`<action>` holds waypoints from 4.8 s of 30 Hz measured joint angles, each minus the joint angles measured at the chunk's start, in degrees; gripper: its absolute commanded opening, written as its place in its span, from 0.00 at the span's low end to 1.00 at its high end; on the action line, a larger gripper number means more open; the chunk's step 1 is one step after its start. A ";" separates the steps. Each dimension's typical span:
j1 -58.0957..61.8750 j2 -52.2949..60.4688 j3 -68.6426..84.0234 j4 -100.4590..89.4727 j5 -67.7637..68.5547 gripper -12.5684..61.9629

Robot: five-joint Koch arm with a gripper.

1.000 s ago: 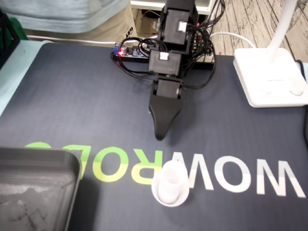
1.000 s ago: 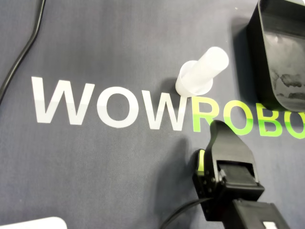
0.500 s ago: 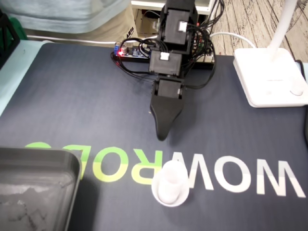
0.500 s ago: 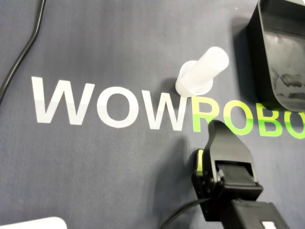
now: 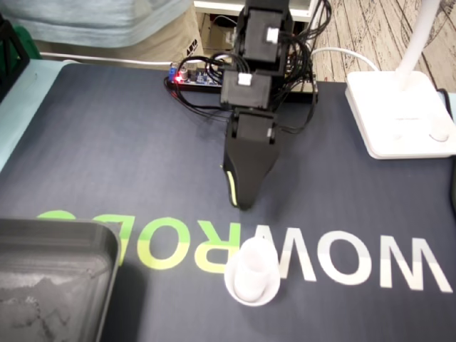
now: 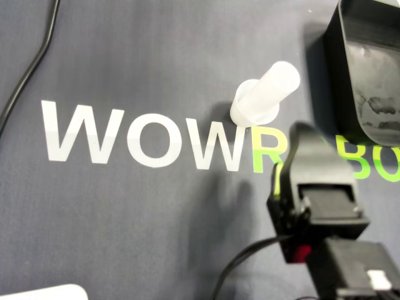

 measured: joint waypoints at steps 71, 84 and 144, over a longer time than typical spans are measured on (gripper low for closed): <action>-3.43 -56.51 -10.72 -65.65 -75.15 0.45; -4.31 -57.48 -10.63 -65.65 -71.98 0.30; 32.52 -69.17 -84.99 8.53 57.04 0.21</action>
